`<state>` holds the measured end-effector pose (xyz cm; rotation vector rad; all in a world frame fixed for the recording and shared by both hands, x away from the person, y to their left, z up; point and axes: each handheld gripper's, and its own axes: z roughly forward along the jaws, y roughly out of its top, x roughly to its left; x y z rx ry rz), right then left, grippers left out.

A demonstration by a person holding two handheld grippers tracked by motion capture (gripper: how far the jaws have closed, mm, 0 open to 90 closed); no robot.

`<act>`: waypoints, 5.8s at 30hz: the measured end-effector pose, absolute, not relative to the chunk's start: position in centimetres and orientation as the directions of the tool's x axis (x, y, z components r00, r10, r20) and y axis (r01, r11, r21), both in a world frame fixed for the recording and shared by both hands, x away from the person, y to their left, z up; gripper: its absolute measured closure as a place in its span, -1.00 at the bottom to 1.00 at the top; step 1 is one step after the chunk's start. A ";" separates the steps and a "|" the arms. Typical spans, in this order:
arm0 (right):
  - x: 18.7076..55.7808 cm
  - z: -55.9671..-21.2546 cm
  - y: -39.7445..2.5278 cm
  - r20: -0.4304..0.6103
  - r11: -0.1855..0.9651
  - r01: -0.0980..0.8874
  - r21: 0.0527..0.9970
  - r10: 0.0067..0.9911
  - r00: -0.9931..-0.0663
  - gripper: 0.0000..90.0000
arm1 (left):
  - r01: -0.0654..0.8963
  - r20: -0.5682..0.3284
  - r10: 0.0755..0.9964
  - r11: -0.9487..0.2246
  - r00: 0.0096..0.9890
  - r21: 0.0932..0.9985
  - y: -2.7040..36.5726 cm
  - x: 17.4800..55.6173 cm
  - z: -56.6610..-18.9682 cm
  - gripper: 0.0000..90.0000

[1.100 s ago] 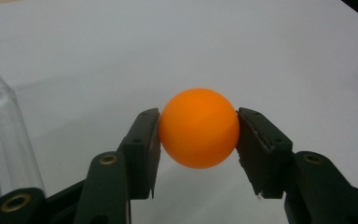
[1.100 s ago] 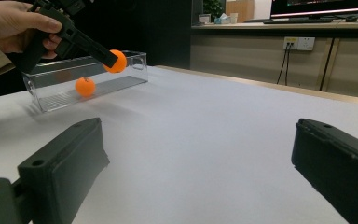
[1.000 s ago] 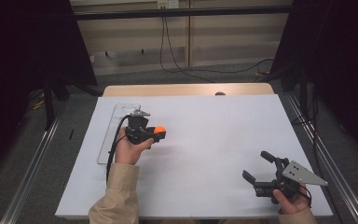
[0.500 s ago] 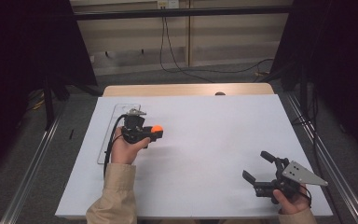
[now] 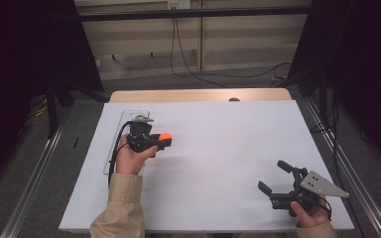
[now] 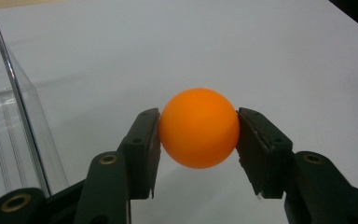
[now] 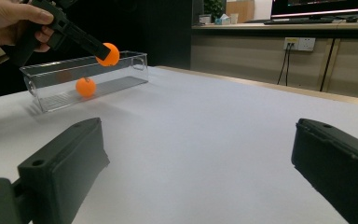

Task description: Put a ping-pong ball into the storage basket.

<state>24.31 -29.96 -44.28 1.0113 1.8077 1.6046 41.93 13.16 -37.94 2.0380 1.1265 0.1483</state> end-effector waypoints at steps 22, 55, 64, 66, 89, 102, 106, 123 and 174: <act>24.3 -44.3 -29.9 0.099 0.019 0.191 0.981 0.802 -0.589 -0.95 | 0.666 -0.250 0.771 -0.283 0.586 0.690 14.4 41.8 -37.3 0.13; 24.3 -44.2 -30.0 0.098 0.019 0.189 0.982 0.802 -0.590 -0.95 | 0.661 -0.242 0.783 -0.268 0.573 0.701 15.8 41.7 -36.8 0.13; 24.3 -44.2 -29.9 0.098 0.020 0.189 0.982 0.801 -0.590 -0.95 | 0.660 -0.240 0.787 -0.263 0.569 0.703 16.1 41.7 -36.7 0.13; 24.3 -44.2 -29.9 0.097 0.020 0.189 0.982 0.802 -0.590 -0.95 | 0.661 -0.242 0.789 -0.257 0.565 0.705 16.1 41.7 -36.7 0.13; 24.3 -44.3 -29.9 0.096 0.021 0.189 0.982 0.802 -0.590 -0.95 | 0.654 -0.241 0.796 -0.238 0.555 0.718 17.3 41.6 -36.4 0.13; 24.3 -44.2 -29.9 0.097 0.021 0.189 0.982 0.801 -0.590 -0.95 | 0.654 -0.235 0.804 -0.234 0.546 0.720 17.8 41.6 -36.4 0.13; 24.3 -44.2 -29.9 0.098 0.020 0.189 0.982 0.801 -0.591 -0.95 | 0.652 -0.232 0.805 -0.236 0.546 0.720 17.8 41.6 -36.4 0.13; 24.3 -44.2 -29.9 0.098 0.018 0.188 0.982 0.801 -0.590 -0.95 | 0.653 -0.223 0.817 -0.228 0.532 0.722 18.4 41.7 -36.6 0.13; 24.3 -44.2 -29.9 0.091 0.023 0.182 0.983 0.800 -0.592 -0.95 | 0.662 -0.191 0.872 -0.183 0.451 0.727 21.0 41.8 -37.1 0.13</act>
